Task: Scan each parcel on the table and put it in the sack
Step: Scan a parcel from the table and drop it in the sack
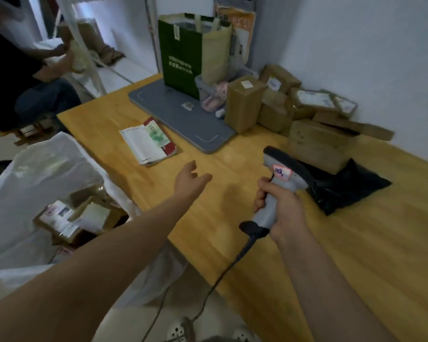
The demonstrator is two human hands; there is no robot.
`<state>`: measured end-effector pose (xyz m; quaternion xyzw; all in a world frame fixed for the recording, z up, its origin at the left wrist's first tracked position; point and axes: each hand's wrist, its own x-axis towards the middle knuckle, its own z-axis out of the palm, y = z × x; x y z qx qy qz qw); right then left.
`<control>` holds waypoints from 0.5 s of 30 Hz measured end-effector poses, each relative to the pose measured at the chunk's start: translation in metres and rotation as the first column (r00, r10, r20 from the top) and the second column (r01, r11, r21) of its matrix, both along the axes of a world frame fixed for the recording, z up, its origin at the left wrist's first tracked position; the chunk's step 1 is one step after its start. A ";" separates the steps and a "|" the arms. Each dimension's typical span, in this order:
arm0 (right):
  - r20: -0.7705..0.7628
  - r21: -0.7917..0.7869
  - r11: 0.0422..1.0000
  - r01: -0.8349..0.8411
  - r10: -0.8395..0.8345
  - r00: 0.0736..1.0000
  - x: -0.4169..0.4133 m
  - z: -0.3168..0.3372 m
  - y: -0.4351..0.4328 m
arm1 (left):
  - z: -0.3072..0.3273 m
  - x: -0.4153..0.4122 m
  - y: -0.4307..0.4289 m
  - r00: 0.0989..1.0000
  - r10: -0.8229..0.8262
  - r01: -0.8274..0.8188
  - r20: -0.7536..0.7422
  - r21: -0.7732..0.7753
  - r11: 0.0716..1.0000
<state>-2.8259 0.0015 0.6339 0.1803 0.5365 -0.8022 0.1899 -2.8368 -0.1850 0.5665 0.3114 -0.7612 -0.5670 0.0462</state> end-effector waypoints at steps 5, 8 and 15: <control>-0.012 -0.237 0.944 0.230 -0.240 0.971 -0.046 0.035 0.058 | 0.037 -0.063 0.090 0.948 -0.317 0.311 -0.029 -0.121 0.943; -0.012 -0.260 0.910 0.323 -0.338 0.941 -0.062 0.037 0.103 | 0.052 -0.094 0.140 0.872 -0.489 0.471 0.013 -0.298 0.830; 0.051 -0.193 0.891 0.411 -0.409 0.911 -0.070 0.006 0.178 | 0.076 -0.171 0.240 0.739 -0.671 0.548 0.062 -0.635 0.545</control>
